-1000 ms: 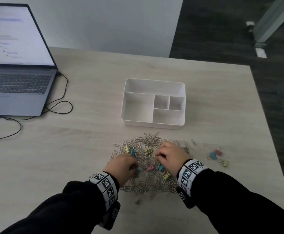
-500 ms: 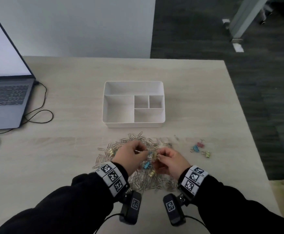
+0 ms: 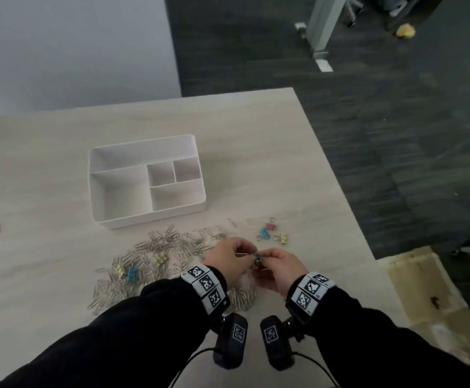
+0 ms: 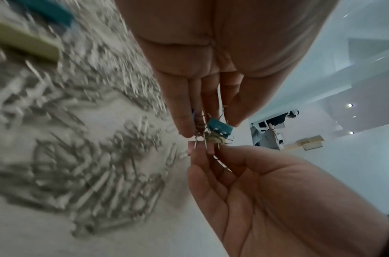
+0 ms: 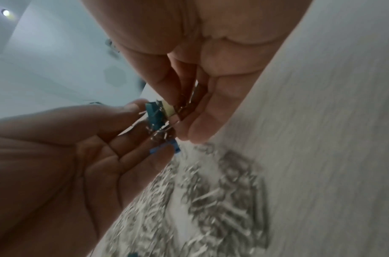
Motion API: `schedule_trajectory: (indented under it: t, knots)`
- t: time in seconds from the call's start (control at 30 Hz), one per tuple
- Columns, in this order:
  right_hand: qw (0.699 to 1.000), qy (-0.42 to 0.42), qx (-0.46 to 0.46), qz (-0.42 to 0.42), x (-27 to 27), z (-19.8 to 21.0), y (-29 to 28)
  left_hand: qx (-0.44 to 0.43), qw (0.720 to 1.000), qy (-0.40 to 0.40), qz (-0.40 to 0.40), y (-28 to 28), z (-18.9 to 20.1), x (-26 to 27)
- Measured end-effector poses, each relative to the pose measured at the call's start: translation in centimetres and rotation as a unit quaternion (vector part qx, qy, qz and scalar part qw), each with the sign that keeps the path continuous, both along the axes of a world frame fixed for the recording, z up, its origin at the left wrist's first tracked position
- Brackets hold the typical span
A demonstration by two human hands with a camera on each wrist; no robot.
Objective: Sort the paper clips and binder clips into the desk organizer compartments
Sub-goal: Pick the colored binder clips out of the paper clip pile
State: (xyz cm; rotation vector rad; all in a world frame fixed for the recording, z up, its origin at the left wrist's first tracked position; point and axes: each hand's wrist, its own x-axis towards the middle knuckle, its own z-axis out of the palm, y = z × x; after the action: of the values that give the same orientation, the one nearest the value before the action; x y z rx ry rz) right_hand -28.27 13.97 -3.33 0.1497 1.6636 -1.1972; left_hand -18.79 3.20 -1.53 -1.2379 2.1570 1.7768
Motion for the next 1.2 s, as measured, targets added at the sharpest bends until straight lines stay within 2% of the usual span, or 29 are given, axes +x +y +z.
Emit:
schedule_trajectory:
  t: [0.17, 0.3, 0.43, 0.53, 0.63, 0.73, 0.9, 1.0, 1.1, 1.2]
  knots:
    - [0.998, 0.017, 0.026, -0.046, -2.3, -0.9, 2.2, 0.023, 0.995, 0.017, -0.096, 2.3, -1.0, -2.5]
    - [0.995, 0.089, 0.026, -0.029, -3.2, -0.4, 2.9, 0.027, 0.993, 0.035, -0.109, 2.1, -1.1, -2.4]
    - [0.981, 0.193, 0.026, -0.023, -3.5, 1.3, 2.6, 0.054, 0.996, 0.056, -0.036, -0.3, -1.0, -0.2]
    - [0.94, 0.328, 0.07, 0.061, -3.5, 1.3, 1.9, 0.058, 0.995, 0.063, 0.042, -2.5, -0.5, 2.6]
    - [0.916, 0.377, 0.016, 0.138, -2.3, 1.1, 0.2, 0.017, 0.995, 0.039, 0.091, -4.6, 0.8, 5.7]
    - [0.87, 0.415, -0.001, 0.266, -0.5, 0.9, -2.0, -0.054, 0.988, 0.004, 0.143, -6.5, 1.4, 9.1]
    - [0.806, 0.409, 0.059, 0.424, 1.7, 0.5, -4.9, -0.156, 0.965, -0.046, 0.204, -8.8, 1.4, 15.0]
    - [0.811, 0.418, 0.104, 0.396, 1.3, 0.6, -5.7, -0.213, 0.954, -0.076, 0.196, -9.7, 1.1, 17.9]
    - [0.824, 0.425, 0.146, 0.346, 0.6, 1.1, -6.0, -0.22, 0.95, -0.097, 0.199, -10.3, 0.3, 19.9]
    - [0.8, 0.439, 0.128, 0.388, 1.6, 1.7, -6.2, -0.234, 0.947, -0.113, 0.19, -10.6, -0.2, 21.1]
